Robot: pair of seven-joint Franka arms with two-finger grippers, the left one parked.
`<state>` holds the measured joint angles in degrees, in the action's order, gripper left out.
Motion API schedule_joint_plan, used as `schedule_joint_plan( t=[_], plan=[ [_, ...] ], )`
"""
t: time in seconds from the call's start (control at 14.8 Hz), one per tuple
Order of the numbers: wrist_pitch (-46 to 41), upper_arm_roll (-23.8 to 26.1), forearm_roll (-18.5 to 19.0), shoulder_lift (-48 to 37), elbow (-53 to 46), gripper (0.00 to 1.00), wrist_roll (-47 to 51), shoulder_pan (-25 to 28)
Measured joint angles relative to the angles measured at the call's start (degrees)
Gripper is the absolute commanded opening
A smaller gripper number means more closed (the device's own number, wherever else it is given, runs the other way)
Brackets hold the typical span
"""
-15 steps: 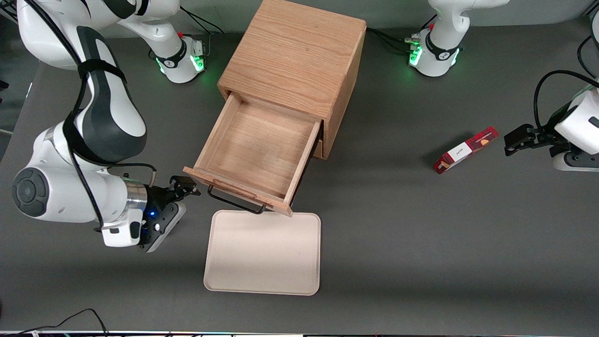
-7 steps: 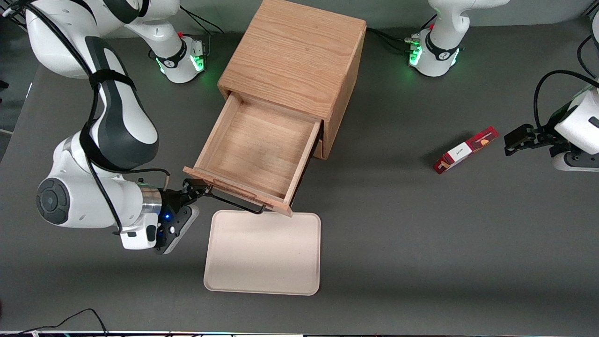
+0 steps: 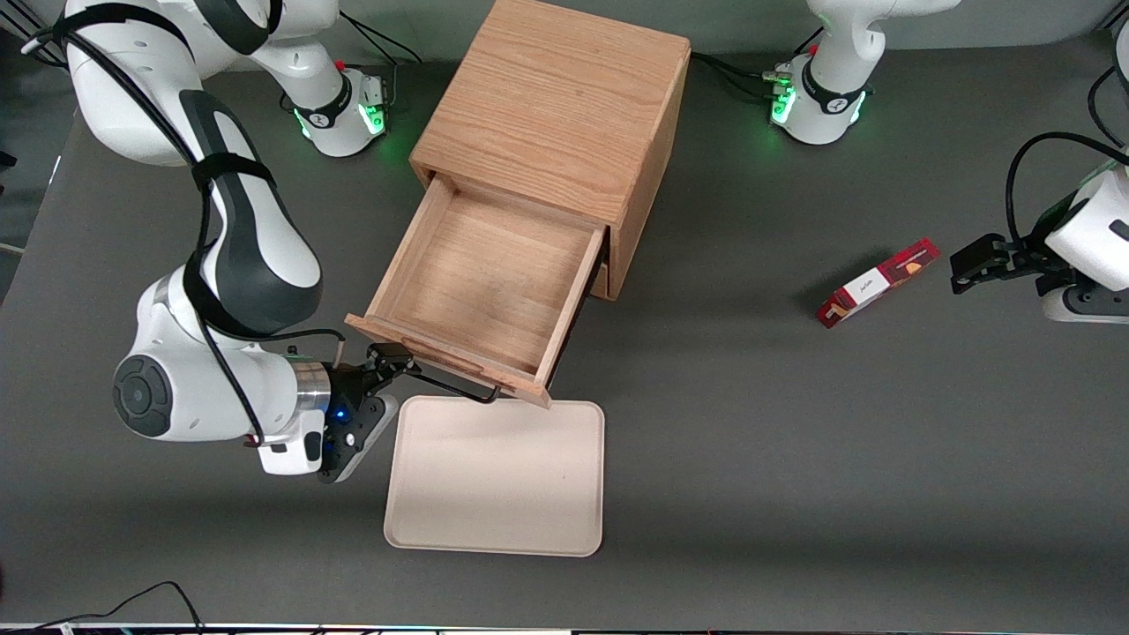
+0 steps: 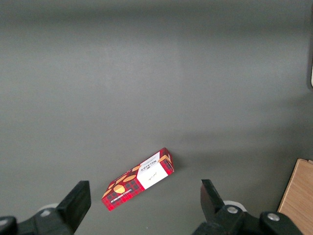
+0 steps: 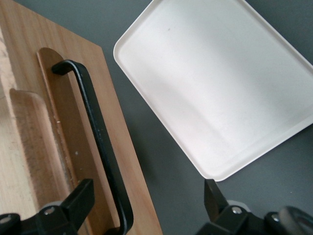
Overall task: Close top drawer
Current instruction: 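Lower the right gripper against the drawer front beside the black handle, then push the open wooden drawer into the cabinet with the right gripper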
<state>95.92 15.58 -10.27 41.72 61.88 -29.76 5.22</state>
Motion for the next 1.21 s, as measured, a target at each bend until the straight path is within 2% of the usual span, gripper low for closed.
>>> schedule_joint_plan(
  t=[1.21],
  plan=[
    [-0.02, 0.44, 0.2, 2.18, 0.66, 1.0, 0.34, 0.89]
  ],
)
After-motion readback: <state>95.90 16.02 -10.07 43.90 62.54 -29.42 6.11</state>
